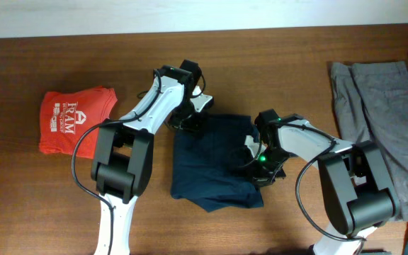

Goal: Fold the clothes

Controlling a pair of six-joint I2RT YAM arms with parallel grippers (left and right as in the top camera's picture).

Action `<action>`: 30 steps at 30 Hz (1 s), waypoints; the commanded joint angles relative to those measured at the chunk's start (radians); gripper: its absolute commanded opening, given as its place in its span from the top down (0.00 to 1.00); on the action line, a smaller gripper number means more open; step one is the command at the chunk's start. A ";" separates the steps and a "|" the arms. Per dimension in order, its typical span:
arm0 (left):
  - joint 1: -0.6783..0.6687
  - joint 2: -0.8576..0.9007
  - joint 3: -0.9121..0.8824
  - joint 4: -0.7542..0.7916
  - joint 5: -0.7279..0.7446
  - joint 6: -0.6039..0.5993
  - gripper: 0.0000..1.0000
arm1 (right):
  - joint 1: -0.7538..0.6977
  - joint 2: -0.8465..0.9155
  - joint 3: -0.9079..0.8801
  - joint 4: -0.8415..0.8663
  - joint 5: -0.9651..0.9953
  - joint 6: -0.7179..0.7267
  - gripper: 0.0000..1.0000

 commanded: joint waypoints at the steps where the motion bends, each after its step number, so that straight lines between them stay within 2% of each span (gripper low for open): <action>1: 0.031 0.008 -0.004 0.012 -0.045 0.011 0.83 | -0.014 -0.008 -0.018 -0.037 0.201 0.183 0.93; 3: 0.050 0.006 0.021 -0.018 -0.041 -0.008 0.83 | -0.021 -0.024 -0.007 -0.037 0.200 0.182 0.94; 9: 0.112 -0.013 0.206 -0.217 0.093 -0.006 0.83 | -0.041 -0.156 0.076 -0.037 0.200 0.166 0.95; 11: 0.130 -0.042 0.302 -0.301 0.108 0.002 0.83 | -0.042 -0.242 0.131 -0.038 0.196 0.109 0.91; 15: 0.134 -0.096 0.363 -0.380 0.108 0.002 0.82 | -0.040 -0.317 0.183 -0.050 0.157 0.076 0.90; 20: 0.111 -0.131 0.362 -0.494 0.070 0.001 0.82 | -0.039 -0.317 0.185 -0.106 0.032 0.034 0.90; 27: 0.005 -0.132 0.188 -0.489 0.078 -0.003 0.84 | -0.005 -0.301 0.155 -0.173 -0.041 -0.034 0.89; 30: -0.038 -0.133 0.088 -0.462 0.068 -0.026 0.90 | 0.019 -0.299 0.155 -0.188 -0.040 -0.037 0.89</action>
